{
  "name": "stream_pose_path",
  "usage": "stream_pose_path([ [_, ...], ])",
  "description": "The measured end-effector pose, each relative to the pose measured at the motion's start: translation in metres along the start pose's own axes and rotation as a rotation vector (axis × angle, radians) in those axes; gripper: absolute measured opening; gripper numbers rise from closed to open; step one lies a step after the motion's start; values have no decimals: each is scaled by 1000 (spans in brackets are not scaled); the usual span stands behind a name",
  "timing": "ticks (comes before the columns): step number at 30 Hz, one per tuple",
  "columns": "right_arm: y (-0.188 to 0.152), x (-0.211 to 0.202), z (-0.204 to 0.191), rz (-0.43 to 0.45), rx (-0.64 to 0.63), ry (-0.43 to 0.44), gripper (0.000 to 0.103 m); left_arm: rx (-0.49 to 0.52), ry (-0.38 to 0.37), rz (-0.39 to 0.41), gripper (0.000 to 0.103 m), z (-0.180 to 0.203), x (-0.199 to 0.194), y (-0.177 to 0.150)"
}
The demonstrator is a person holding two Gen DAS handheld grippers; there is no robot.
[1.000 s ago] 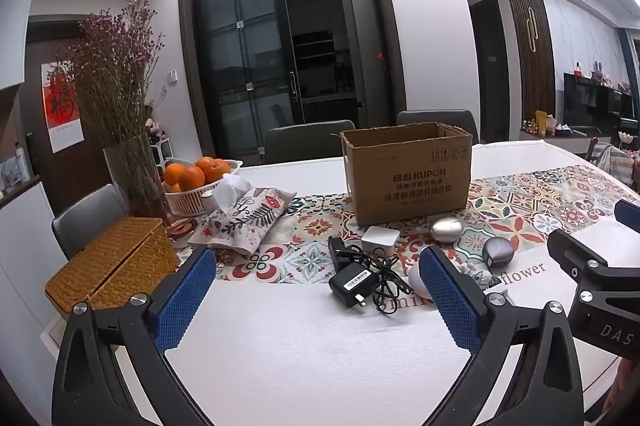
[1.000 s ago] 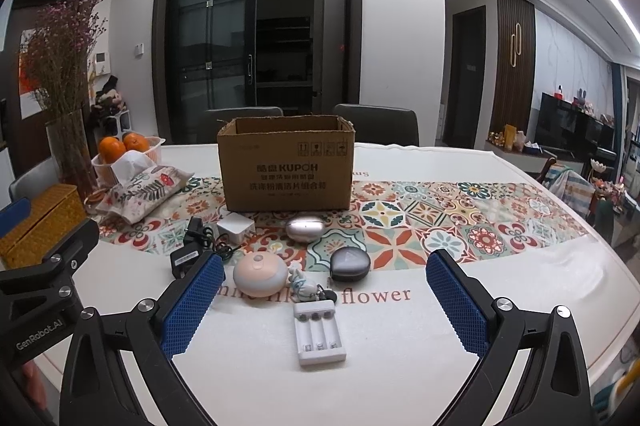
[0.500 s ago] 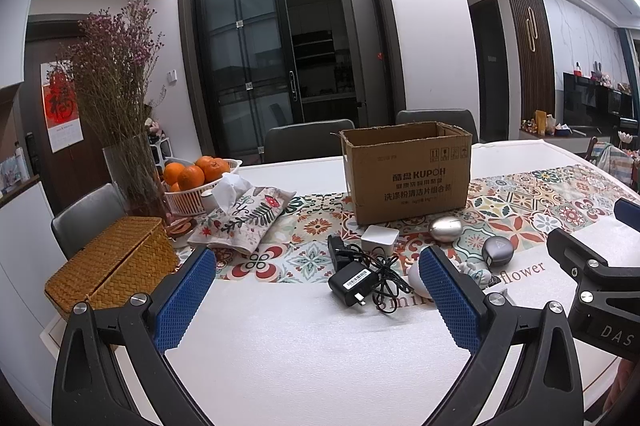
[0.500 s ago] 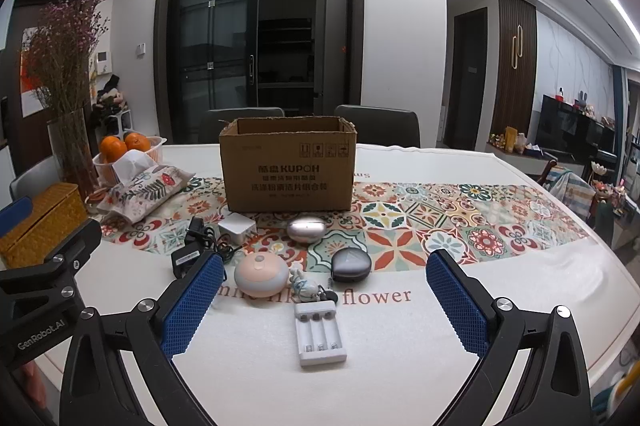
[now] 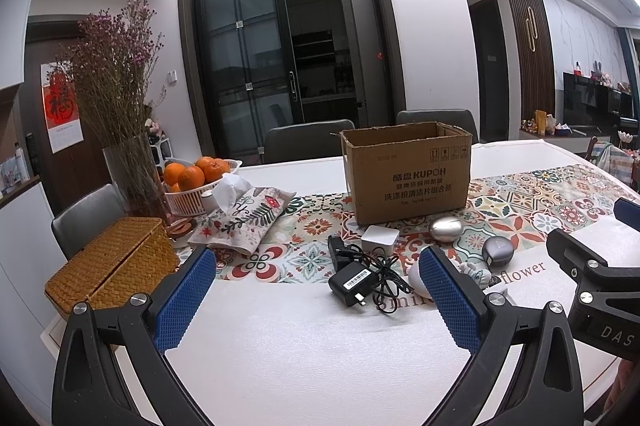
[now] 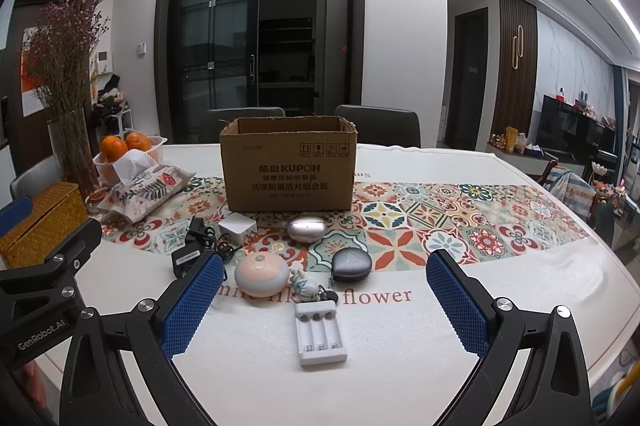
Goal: Organize rigid objects
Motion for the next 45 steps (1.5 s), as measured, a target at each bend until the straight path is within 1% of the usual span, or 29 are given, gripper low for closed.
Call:
stream_pose_path([
  [17,-3,4,-2,-13,0,9,103,-1,-7,-6,103,1,6,-2],
  [21,-5,10,-1,-34,4,20,103,-1,-19,-24,103,4,13,-5],
  [22,-6,12,-1,-39,5,23,103,-7,-28,-44,103,6,16,-7],
  [27,-11,23,0,-77,4,31,103,-11,-52,-84,103,11,31,-13],
  [28,-12,25,-1,-84,3,31,103,-8,-58,-76,103,12,35,-15],
  [29,-13,28,-1,-92,1,34,103,-29,-74,-100,103,12,37,-17],
  [30,-15,31,-2,-105,-2,36,103,-27,-72,-104,103,13,40,-19],
  [31,-17,35,-2,-117,-3,38,103,-2,-56,-121,103,14,45,-21],
  [33,-20,44,-3,-147,-4,39,103,-3,-57,-147,103,16,51,-25],
  [35,-24,53,-2,-176,2,48,103,20,-60,-180,103,17,57,-28],
  [39,-34,70,-1,-224,20,58,103,45,-68,-195,103,21,67,-34],
  [41,-38,77,-1,-237,17,53,102,58,-70,-213,103,22,75,-38],
  [45,-47,94,-5,-279,3,45,101,75,-72,-220,103,21,91,-44],
])
Point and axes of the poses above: each gripper's, at about its wrist camera, not at the fingertips, and x roughly the way its jaws point, z to its right, y to its top, the point moved 3 cm from there along x, roughly the way its jaws point, and after that the axes turned 3 degrees about -x, right-handed, at the moved point
